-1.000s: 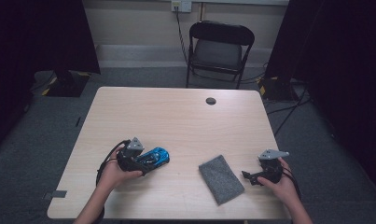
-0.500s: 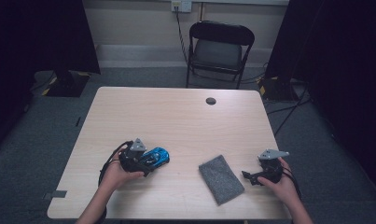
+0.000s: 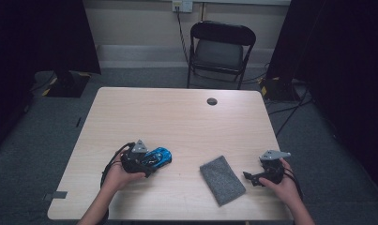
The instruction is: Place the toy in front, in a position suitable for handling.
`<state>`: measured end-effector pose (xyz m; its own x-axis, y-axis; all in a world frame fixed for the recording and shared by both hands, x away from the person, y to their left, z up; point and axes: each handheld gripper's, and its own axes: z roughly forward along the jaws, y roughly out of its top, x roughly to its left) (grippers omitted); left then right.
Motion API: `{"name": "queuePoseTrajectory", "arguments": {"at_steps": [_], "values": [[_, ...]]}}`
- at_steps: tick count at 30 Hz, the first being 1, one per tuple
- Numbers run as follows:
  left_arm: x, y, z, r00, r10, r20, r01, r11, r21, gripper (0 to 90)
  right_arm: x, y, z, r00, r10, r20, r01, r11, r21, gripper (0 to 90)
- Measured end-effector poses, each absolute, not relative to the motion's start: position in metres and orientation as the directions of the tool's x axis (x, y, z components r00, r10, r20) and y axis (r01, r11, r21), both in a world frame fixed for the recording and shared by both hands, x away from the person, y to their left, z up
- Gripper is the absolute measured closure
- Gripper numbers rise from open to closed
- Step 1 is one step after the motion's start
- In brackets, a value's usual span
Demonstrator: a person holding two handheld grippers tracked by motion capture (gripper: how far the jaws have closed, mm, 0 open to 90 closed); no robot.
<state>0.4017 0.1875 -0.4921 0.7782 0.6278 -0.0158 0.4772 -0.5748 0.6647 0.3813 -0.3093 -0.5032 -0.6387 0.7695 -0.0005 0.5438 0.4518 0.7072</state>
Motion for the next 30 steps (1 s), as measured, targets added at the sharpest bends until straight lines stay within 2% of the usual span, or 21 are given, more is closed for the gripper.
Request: {"name": "queuePoseTrajectory", "arguments": {"at_steps": [7,18,30], "values": [[0.401,0.188,-0.49,0.792,0.611,-0.013,0.462,-0.584,0.668,25.2,0.381,-0.309,-0.503,-0.639,0.769,0.0,0.543,0.452,0.708,0.0],[0.397,0.18,-0.481,0.782,0.62,0.062,0.448,-0.628,0.637,26.0,0.382,-0.31,-0.503,-0.641,0.768,0.0,0.542,0.452,0.708,0.0],[0.398,0.187,-0.476,0.751,0.66,0.035,0.486,-0.587,0.648,27.7,0.382,-0.31,-0.503,-0.641,0.767,0.001,0.542,0.453,0.708,0.0]]}}
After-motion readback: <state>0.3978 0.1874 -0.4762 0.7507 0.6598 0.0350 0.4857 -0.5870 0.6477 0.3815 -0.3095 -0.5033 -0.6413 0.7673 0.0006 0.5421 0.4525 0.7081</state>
